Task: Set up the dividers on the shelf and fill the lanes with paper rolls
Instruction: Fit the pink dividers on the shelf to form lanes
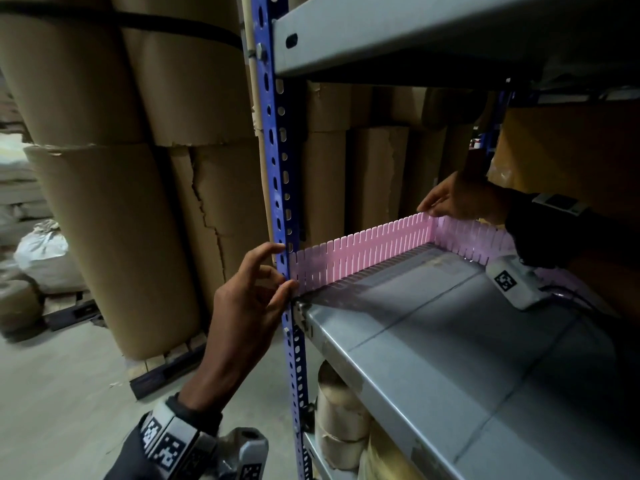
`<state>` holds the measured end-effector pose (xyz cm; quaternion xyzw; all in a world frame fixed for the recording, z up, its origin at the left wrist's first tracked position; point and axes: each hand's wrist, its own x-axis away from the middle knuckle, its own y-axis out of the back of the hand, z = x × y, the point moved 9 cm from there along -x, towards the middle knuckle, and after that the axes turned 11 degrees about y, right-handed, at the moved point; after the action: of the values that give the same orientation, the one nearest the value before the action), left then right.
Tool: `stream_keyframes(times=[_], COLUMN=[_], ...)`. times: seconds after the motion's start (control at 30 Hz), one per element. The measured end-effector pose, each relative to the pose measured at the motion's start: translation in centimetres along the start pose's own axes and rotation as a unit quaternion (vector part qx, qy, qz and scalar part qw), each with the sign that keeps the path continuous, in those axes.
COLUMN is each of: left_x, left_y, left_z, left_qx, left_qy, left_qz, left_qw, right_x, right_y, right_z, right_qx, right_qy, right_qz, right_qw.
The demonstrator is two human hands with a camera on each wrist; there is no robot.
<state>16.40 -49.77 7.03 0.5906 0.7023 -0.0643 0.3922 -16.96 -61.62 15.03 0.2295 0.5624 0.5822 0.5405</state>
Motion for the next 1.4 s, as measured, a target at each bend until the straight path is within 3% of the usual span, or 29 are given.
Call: stream_keyframes(times=[0.13, 0.27, 0.6, 0.8, 0.97, 1.07, 1.2, 1.4], left_x=[-0.2, -0.4, -0.1, 0.3, 1.6, 2.9, 5.5, 12.1], left_y=[-0.4, -0.6, -0.9, -0.9, 1.1, 2.8, 5.0, 6.7], left_z=[-1.4, -1.7, -1.8, -1.8, -2.4, -3.9, -5.5, -6.4], left_qx=[-0.088, -0.148, -0.166, -0.156, -0.132, -0.089, -0.030, 0.086], left_qy=[-0.057, -0.062, -0.059, -0.051, -0.049, -0.073, -0.107, -0.143], left_qz=[0.010, 0.021, 0.036, 0.048, 0.061, 0.064, 0.108, 0.145], left_qw=[0.994, 0.987, 0.984, 0.985, 0.988, 0.991, 0.988, 0.975], right_x=[0.1, 0.1, -0.1, 0.6, 3.6, 5.7, 10.1, 19.8], right_y=[0.1, 0.0, 0.5, 2.0, 3.2, 4.9, 6.3, 6.3], right_z=[0.4, 0.4, -1.2, -0.3, 3.0, 5.3, 9.6, 15.8], right_qx=[0.016, 0.018, -0.011, 0.040, 0.045, 0.094, 0.076, 0.083], right_qy=[0.017, 0.019, -0.044, -0.065, -0.111, -0.126, -0.167, -0.289], right_qz=[0.000, 0.001, -0.044, -0.089, -0.064, -0.080, -0.092, -0.080], right_qw=[1.000, 1.000, 0.998, 0.993, 0.991, 0.984, 0.979, 0.950])
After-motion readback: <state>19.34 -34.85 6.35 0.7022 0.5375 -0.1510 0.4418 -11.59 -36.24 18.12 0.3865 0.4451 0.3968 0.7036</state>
